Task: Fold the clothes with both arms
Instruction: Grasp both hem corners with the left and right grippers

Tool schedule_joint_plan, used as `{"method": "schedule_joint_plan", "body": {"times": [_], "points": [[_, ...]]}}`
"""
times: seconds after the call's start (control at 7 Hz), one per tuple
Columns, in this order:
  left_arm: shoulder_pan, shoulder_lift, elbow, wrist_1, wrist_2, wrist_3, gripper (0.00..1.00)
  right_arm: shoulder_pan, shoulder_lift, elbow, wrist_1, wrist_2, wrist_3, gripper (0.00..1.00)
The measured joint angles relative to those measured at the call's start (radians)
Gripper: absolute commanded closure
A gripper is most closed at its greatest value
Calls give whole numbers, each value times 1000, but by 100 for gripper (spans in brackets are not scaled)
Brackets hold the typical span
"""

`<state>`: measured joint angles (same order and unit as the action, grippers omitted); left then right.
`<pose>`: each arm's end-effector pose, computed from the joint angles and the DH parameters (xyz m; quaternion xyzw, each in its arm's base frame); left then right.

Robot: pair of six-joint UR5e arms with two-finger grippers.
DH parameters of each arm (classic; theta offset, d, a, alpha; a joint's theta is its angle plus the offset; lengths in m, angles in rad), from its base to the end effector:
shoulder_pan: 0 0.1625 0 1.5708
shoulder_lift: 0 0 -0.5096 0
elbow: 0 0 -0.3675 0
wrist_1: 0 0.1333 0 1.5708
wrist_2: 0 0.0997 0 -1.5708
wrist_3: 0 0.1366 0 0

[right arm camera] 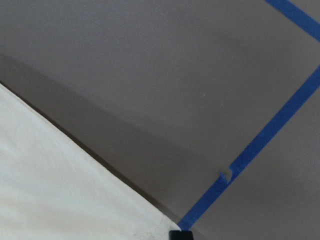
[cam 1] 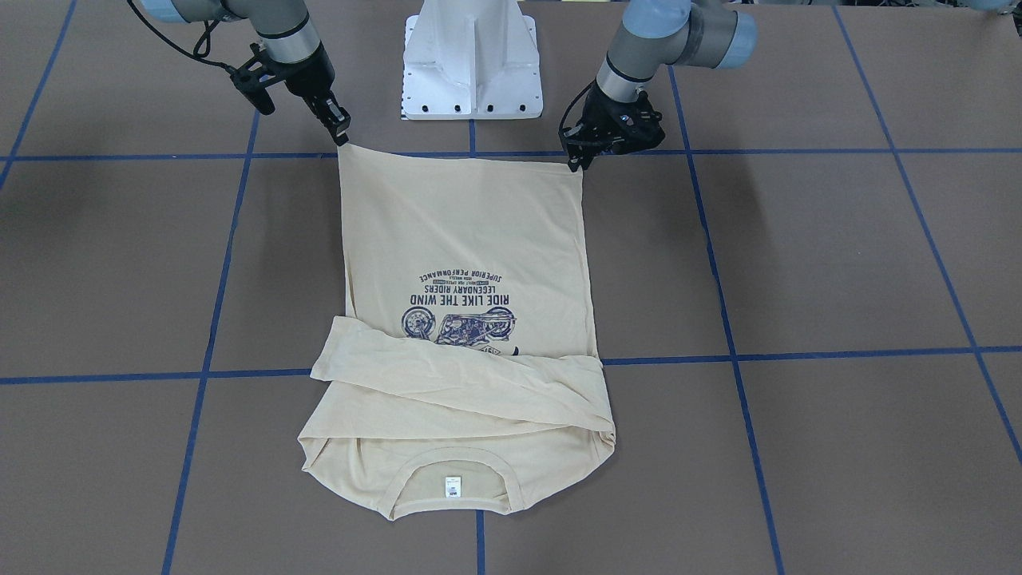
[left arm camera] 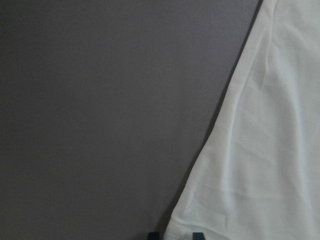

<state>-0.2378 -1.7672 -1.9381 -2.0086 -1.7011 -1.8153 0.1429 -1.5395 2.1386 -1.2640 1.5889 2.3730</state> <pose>0.5344 -0.2484 0.4550 -0.0587 0.4789 -0.1787 0.8575 -0.4648 -0.1991 0.4704 -0.1494 -0.4114 0.4057 0.8024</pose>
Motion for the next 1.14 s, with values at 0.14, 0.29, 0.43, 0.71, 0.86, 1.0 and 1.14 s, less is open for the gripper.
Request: {"method": "schedule_joint_plan", "body": {"times": [0.14, 0.29, 0.43, 0.71, 0.86, 1.0, 1.14], "points": [[0, 1, 1, 0, 0, 0, 100, 1, 0, 1, 0, -1, 0, 100], [-2, 1, -5, 0, -2, 0, 100, 2, -1, 2, 0, -1, 0, 100], [-3, 7, -25, 0, -4, 1, 100, 2, -1, 4, 1, 0, 0, 100], [11, 45, -91, 1, -31, -7, 100, -8, -2, 13, 1, -1, 0, 100], [39, 69, -130, 1, -54, -29, 100, -24, -8, 27, 1, -2, 0, 100], [72, 92, -170, 0, -65, -65, 100, -45, -31, 55, 0, -2, 0, 100], [105, 106, -201, -1, -68, -113, 100, -63, -58, 86, 0, -1, 0, 100]]}}
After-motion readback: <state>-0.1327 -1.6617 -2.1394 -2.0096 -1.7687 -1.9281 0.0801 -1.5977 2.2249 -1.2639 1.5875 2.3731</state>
